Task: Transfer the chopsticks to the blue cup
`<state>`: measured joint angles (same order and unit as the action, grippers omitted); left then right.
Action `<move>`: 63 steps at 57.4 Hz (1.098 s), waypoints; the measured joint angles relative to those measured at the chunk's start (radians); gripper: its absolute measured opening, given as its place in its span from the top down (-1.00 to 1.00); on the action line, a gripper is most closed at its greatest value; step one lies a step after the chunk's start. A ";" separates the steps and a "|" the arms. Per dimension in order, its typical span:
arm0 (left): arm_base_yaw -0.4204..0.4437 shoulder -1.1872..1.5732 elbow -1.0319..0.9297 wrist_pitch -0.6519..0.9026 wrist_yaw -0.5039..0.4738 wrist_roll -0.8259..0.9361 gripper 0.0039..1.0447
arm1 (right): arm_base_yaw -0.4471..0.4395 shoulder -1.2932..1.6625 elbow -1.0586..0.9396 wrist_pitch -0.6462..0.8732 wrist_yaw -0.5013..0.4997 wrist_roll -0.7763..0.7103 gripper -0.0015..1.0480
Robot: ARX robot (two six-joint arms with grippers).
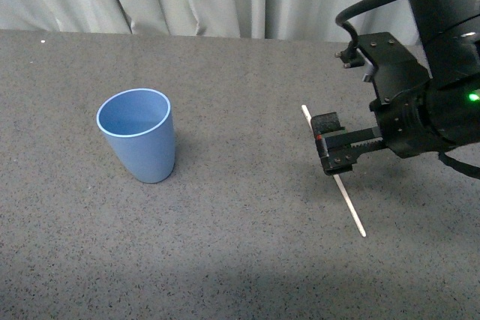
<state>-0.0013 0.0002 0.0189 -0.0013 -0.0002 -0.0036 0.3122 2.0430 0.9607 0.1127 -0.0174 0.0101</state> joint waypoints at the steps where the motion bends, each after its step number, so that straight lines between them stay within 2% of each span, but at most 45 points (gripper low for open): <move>1: 0.000 0.000 0.000 0.000 0.000 0.000 -0.88 | 0.001 0.008 0.010 -0.008 0.000 0.003 -0.82; 13: 0.000 0.000 0.000 0.000 0.000 0.000 -0.88 | 0.020 0.121 0.154 -0.101 0.010 0.040 -0.82; 16: 0.000 0.000 0.000 0.000 0.000 0.000 -0.88 | 0.024 0.142 0.181 -0.122 0.012 0.052 -0.74; 36: 0.000 0.000 0.000 0.000 0.000 0.000 -0.88 | 0.037 0.229 0.298 -0.224 0.039 0.077 0.32; 51: 0.000 0.000 0.000 0.000 0.000 0.000 -0.88 | 0.037 0.233 0.310 -0.249 0.040 0.100 0.99; 53: 0.000 0.000 0.000 0.000 0.000 0.000 -0.88 | 0.037 0.232 0.307 -0.237 0.040 0.111 0.98; 63: 0.000 0.000 0.000 0.000 0.000 0.000 -0.88 | 0.048 0.164 0.194 0.006 -0.002 0.152 0.98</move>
<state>-0.0013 0.0002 0.0189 -0.0013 -0.0002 -0.0040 0.3603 2.2066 1.1549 0.1192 -0.0193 0.1623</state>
